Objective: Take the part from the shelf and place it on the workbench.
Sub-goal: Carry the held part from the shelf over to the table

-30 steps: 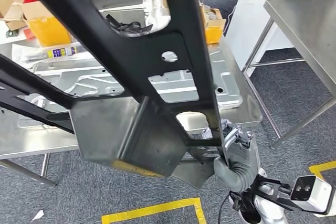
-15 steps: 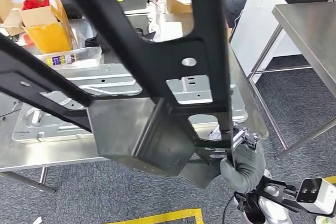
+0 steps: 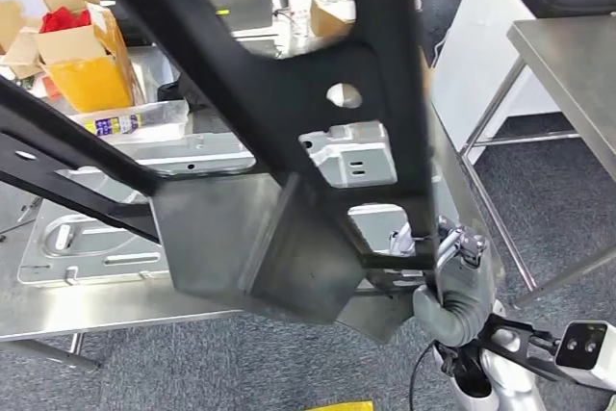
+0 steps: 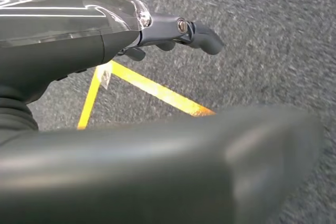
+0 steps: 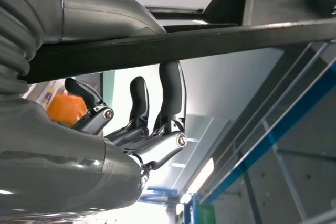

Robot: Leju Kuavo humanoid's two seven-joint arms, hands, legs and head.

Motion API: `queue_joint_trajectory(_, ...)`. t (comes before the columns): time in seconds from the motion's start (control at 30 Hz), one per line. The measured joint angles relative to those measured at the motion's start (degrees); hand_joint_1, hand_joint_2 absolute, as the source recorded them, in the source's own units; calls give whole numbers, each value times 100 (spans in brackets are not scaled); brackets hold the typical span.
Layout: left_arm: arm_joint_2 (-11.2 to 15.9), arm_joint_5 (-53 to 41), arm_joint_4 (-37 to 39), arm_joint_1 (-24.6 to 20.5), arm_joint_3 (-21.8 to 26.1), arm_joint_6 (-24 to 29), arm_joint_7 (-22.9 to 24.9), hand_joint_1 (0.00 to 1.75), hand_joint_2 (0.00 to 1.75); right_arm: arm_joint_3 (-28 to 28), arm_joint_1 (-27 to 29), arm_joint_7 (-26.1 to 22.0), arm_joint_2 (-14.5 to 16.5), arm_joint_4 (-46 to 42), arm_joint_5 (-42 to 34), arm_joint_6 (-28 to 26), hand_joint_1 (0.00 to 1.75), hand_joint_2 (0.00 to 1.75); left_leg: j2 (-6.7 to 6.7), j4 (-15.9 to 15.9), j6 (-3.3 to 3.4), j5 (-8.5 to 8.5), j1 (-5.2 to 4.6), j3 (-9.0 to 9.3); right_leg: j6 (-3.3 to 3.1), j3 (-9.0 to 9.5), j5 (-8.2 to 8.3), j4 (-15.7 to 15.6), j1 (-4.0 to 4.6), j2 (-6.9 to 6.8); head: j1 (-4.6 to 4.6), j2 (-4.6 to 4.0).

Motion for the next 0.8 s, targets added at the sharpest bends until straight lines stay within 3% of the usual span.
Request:
queue_joint_trajectory(0.03,-1,0,-2,-1,-11,3,32,0,0,-4,-84,28,-5,-16,-13,38,175,175,9,-149,45,57,-4,32,50,20,-60,18,2,1,8,0)
queue_joint_trajectory(0.1,-1,0,-4,-12,-18,7,96,0,0,-9,-264,126,-16,-44,-71,72,175,175,9,-187,121,5,6,59,125,-58,-213,217,-1,3,26,0)
queue_joint_trajectory(0.13,-1,0,-6,-23,-19,13,132,0,0,-11,-351,188,-20,-48,-112,77,175,175,8,-197,144,-10,20,83,156,-187,-353,483,-9,4,31,0)
queue_joint_trajectory(0.2,-4,-1,-9,-45,-28,43,225,0,0,-14,-514,297,-27,-32,-192,101,175,175,6,-203,178,-44,24,117,204,-641,-659,1303,-30,3,37,0)
queue_joint_trajectory(0.23,-7,-2,-13,-52,-39,66,278,0,0,-15,-581,337,-30,-13,-218,118,175,175,3,-203,185,-61,24,134,217,-863,-729,1645,-38,3,37,0)
queue_joint_trajectory(0.27,-9,-3,-16,-54,-55,89,331,0,0,-14,-643,368,-31,10,-234,133,175,175,-2,-203,185,-80,23,157,222,-1006,-687,1807,-42,3,37,0)
queue_joint_trajectory(0.3,-10,-4,-20,-54,-76,114,384,0,0,-13,-707,397,-32,33,-239,144,175,175,-12,-203,182,-100,21,188,217,-1035,-526,1725,-42,4,38,0)
queue_joint_trajectory(0.37,-17,-6,-37,-61,-129,157,479,0,0,-8,-849,473,-28,83,-214,149,175,175,-36,-207,166,-140,13,263,166,-822,-6,1015,-30,12,37,0)
queue_joint_trajectory(0.43,-33,-7,-58,-81,-179,189,543,0,0,7,-994,568,-9,164,-152,124,175,175,-59,-215,135,-167,-5,306,92,-588,316,377,-2,22,38,0)
queue_joint_trajectory(0.53,-54,-7,-84,-94,-247,199,580,0,0,81,-1184,692,54,346,-39,38,175,175,-65,-244,67,-160,-6,300,32,-522,317,191,23,29,40,0)
queue_joint_trajectory(0.63,-66,-8,-111,-121,-344,210,587,0,0,246,-1441,844,187,656,192,-187,175,175,-50,-217,-24,-224,-9,284,-46,-480,372,57,-12,17,38,0)
queue_joint_trajectory(0.67,-66,-8,-116,-135,-379,217,587,0,0,316,-1563,904,248,799,311,-310,175,175,-44,-34,-46,-344,-12,202,-75,-461,398,9,-26,9,37,0)
queue_joint_trajectory(0.73,-64,-9,-129,-151,-459,227,588,0,0,489,-1826,1054,393,1167,637,-624,175,175,-38,690,-78,-693,-12,-147,-101,-453,413,-14,-27,2,34,0)
queue_joint_trajectory(0.8,-66,-8,-150,-157,-536,228,589,0,0,708,-2067,1263,562,1539,1064,-982,175,175,-36,1263,-109,-843,-9,-446,-106,-451,408,-8,-22,5,34,0)
